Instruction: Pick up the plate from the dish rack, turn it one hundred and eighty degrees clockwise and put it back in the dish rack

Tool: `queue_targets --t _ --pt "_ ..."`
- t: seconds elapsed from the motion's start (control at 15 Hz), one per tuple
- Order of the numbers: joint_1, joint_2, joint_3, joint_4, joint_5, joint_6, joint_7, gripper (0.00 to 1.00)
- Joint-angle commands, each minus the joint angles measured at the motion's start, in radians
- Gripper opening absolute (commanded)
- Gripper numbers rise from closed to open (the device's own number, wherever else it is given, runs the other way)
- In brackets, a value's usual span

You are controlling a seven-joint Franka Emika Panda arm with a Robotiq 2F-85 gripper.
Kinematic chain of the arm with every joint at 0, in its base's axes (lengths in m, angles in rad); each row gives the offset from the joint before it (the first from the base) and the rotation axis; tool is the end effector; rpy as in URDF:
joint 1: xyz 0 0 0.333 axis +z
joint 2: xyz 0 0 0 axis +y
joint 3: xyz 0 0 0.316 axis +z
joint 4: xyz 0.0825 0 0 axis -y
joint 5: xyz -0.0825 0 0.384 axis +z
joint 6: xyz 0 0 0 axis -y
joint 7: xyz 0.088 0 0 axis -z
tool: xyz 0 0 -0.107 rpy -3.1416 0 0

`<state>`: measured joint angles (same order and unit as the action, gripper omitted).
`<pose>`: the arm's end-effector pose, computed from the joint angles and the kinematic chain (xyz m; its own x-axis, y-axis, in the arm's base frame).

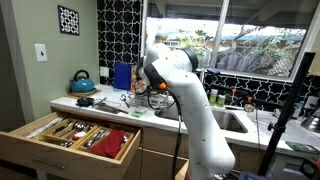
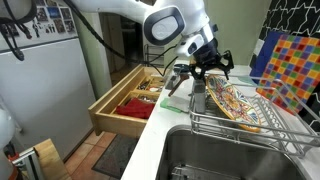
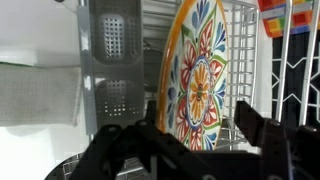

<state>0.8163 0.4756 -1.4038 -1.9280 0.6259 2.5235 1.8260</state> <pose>0.5602 -0.2741 0.4835 -0.8402 -0.4883 -0.2359 -0.3347 0.8093 -0.4827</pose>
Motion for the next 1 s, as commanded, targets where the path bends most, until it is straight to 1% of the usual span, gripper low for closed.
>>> queue_targets --t 0.0,0.27,0.47,0.73,0.8,0.93 --pt "-0.034 -0.02 0.015 0.03 0.026 -0.003 0.004 0.79" --pt "-0.081 -0.014 0.023 0.074 0.043 -0.03 0.016 0.78" --pt "-0.12 -0.009 0.035 0.104 0.053 -0.066 0.027 0.73" --pt "-0.182 0.007 0.065 0.138 0.052 -0.154 0.05 0.64" --pt "-0.196 0.009 0.073 0.146 0.052 -0.171 0.054 0.66" --pt "-0.22 0.014 0.086 0.161 0.053 -0.196 0.062 0.59"
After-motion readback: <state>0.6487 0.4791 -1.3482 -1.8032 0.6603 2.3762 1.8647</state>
